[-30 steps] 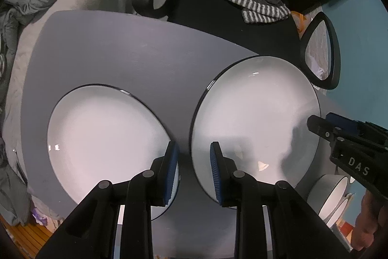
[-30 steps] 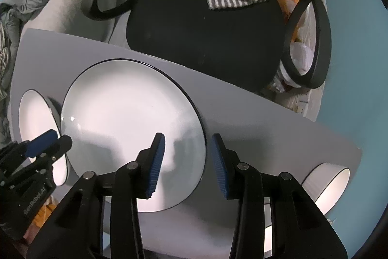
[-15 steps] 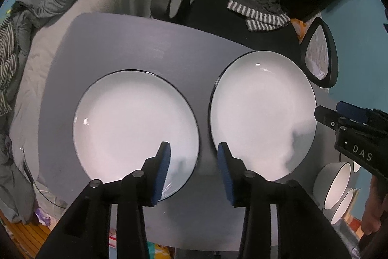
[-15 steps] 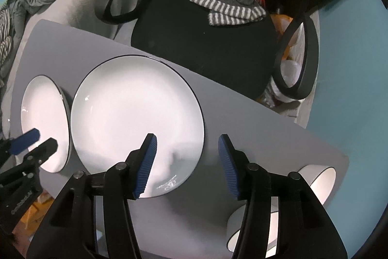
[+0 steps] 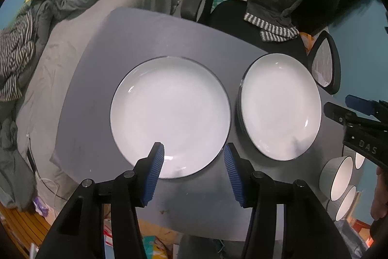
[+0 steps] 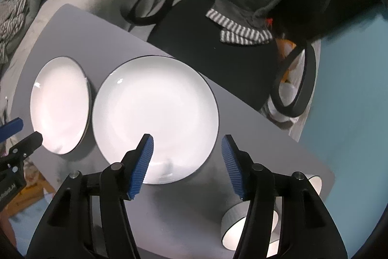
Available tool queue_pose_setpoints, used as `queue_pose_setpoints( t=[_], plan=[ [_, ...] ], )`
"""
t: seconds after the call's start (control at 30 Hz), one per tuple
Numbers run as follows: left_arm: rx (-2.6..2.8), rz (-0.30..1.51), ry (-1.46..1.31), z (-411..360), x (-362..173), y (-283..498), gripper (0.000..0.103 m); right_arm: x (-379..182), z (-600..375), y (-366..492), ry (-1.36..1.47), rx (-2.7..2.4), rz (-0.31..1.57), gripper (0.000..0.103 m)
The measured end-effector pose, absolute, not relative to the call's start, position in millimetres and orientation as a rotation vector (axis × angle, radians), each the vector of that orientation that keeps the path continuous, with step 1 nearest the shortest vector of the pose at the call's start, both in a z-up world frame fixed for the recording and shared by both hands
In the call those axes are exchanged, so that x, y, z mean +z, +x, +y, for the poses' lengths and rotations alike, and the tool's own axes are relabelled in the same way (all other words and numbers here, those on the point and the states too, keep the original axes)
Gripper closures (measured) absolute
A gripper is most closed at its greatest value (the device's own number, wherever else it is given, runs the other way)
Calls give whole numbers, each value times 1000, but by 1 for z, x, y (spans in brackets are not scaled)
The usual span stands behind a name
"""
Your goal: Organize plates and bowls
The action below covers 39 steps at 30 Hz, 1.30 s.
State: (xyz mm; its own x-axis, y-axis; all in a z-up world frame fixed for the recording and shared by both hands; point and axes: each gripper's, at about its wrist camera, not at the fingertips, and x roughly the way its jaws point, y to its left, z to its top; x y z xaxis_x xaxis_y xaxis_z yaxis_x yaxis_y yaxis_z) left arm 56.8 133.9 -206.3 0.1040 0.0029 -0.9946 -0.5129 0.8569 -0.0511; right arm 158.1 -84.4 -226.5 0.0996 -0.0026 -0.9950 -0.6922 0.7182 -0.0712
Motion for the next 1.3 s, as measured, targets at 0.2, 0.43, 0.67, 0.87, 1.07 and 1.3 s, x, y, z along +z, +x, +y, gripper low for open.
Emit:
queue_pose_setpoints(
  t=[0.2,0.43,0.67,0.87,1.07,1.3],
  plan=[
    [433,1430,-511,142,-206,32,51,-218,-77,141,-671,607,1363,45],
    [477,1413,-603,149,-205,0,51,-213,-67,129,-704,661,1342,45],
    [532,1400,-679,166,-208,-27,51,-214,-47,119,-724,746,1347,45],
    [586,1397,-748,183,-216,-48,51,-216,-21,111,-763,800,1338,45],
    [631,1398,-815,199,-228,-67,51,-224,9,107,-779,867,1340,45],
    [671,1401,-870,215,-243,-81,50,-244,38,111,-779,956,1342,45]
  ],
)
